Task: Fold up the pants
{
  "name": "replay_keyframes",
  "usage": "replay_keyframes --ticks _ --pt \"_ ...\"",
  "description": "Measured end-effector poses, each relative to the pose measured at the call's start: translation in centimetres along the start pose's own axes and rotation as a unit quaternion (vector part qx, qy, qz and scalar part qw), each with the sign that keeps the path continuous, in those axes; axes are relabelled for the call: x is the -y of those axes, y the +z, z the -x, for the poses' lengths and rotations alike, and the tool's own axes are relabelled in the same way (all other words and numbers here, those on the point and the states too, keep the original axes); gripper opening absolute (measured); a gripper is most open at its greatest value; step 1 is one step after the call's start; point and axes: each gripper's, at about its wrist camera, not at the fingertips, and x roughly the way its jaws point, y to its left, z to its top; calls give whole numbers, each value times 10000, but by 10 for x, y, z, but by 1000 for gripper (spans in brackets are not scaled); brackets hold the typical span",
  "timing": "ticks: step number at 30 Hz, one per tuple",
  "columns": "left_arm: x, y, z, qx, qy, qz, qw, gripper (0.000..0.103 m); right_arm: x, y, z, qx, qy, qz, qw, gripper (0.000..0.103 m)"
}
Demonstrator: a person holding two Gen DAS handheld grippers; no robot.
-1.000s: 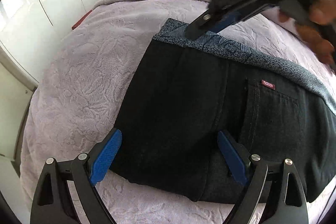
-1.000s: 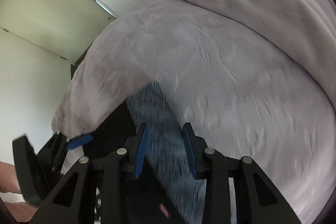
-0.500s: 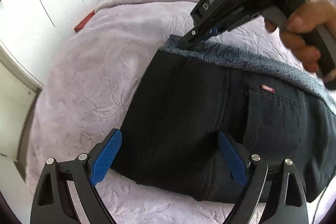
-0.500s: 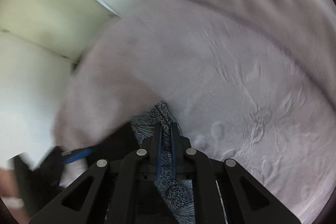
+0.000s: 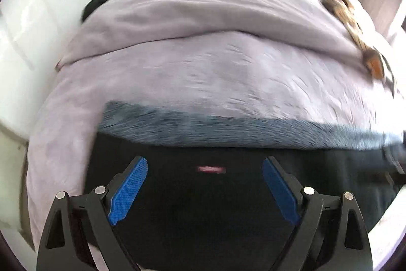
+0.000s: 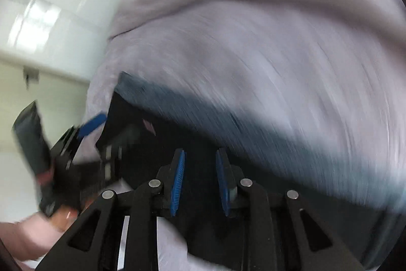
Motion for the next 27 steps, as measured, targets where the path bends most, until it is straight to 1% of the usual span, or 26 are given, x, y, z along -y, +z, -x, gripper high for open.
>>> replay_keyframes --ticks 1,2,3,4,6,8,9,10,12,13,15,16,19,21,22,23,25,27 --pt "15 1 -7 -33 93 -168 9998 93 19 -23 9 43 160 -379 9991 28" --pt "23 -3 -22 -122 265 -305 9991 93 39 -50 18 75 344 -802 9962 29" --pt "22 -7 -34 -285 348 -299 9985 93 57 -78 22 60 514 -1221 9912 29" --pt "20 -10 -44 -377 297 -210 9986 95 57 -97 16 52 598 -1460 9875 29" --pt "15 -12 -47 -291 265 -131 9991 98 85 -143 11 -12 835 -2192 9721 29" --pt "15 -11 -45 -332 245 -181 9990 98 103 -169 5 51 1066 -2629 9589 29" --pt "14 -10 -45 -352 224 -173 9990 98 107 -173 4 124 1149 -2725 9552 29" --pt "14 -9 -46 -360 215 -164 9990 99 114 -177 3 281 1290 -2875 9486 29" --pt "13 -9 -47 -350 274 -174 9989 100 123 -178 1 422 1430 -3031 9412 29" --pt "14 -5 -51 -357 308 -179 9987 100 124 -182 -7 431 1452 -3086 9391 29" --pt "17 -2 -54 -375 332 -179 9986 100 130 -185 -7 526 1618 -3286 9290 29" --pt "18 -2 -53 -383 329 -174 9986 100 129 -188 -6 577 1684 -3301 9270 29" --pt "30 2 -51 -430 339 -147 9984 100 127 -193 1 730 1815 -3196 9271 30" --pt "30 5 -43 -437 309 -102 9985 100 127 -203 7 678 1649 -3197 9306 30" --pt "33 7 -36 -381 272 -125 9988 100 129 -207 11 670 1456 -3181 9344 30" --pt "38 8 -29 -283 219 -175 9992 100 132 -212 17 723 1352 -3180 9356 30" --pt "53 13 -17 -115 75 -324 9994 100 138 -217 20 899 1304 -3268 9317 33" --pt "73 20 -17 -63 -41 -451 9990 100 147 -216 23 1117 1375 -3433 9224 39"
